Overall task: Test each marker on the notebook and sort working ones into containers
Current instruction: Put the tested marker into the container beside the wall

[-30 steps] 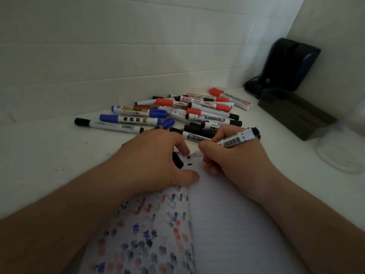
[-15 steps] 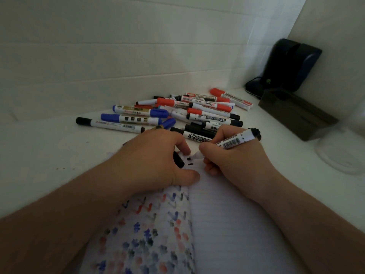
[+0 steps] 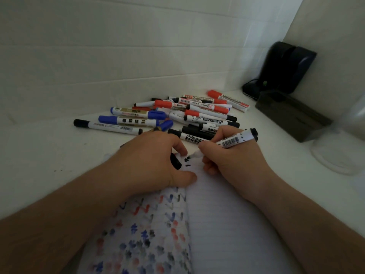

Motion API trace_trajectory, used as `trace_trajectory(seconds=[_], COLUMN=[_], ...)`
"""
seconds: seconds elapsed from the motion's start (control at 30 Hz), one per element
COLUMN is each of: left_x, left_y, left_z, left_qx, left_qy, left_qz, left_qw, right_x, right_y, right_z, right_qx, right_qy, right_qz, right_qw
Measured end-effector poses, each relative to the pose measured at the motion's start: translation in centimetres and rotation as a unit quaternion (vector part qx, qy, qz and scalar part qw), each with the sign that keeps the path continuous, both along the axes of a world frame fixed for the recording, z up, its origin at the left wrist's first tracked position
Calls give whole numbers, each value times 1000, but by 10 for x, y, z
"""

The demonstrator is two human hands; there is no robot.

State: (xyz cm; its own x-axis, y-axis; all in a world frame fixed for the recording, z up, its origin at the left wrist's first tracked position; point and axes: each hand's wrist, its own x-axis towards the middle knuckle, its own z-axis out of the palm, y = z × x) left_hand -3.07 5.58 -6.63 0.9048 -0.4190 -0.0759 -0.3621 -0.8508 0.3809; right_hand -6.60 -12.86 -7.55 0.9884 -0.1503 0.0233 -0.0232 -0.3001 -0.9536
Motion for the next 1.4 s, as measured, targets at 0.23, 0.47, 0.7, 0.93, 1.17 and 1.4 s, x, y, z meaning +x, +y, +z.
trace_trajectory(seconds=[0.23, 0.47, 0.7, 0.93, 1.17, 1.4], left_x=[-3, 1, 6, 2, 2, -2], left_y=[0, 19, 23, 13, 5, 0], left_z=[2, 12, 9, 8, 5, -2], left_qx=[5, -55, -55, -619, -677, -633], left_qy=[3, 56, -50, 144, 226, 223], left_qz=[2, -21, -42, 6, 40, 10], left_qw=[1000, 997, 996, 772, 700, 741], right_x=[0, 3, -1, -1, -8, -12], right_y=[1, -9, -27, -33, -23, -16], right_z=[0, 0, 5, 4, 7, 16], right_qx=[-17, 154, 366, 447, 433, 401], right_qy=[1, -24, 5, -1, -22, -6], right_qz=[4, -6, 104, 153, 135, 90], right_qw=[1000, 988, 925, 881, 891, 912])
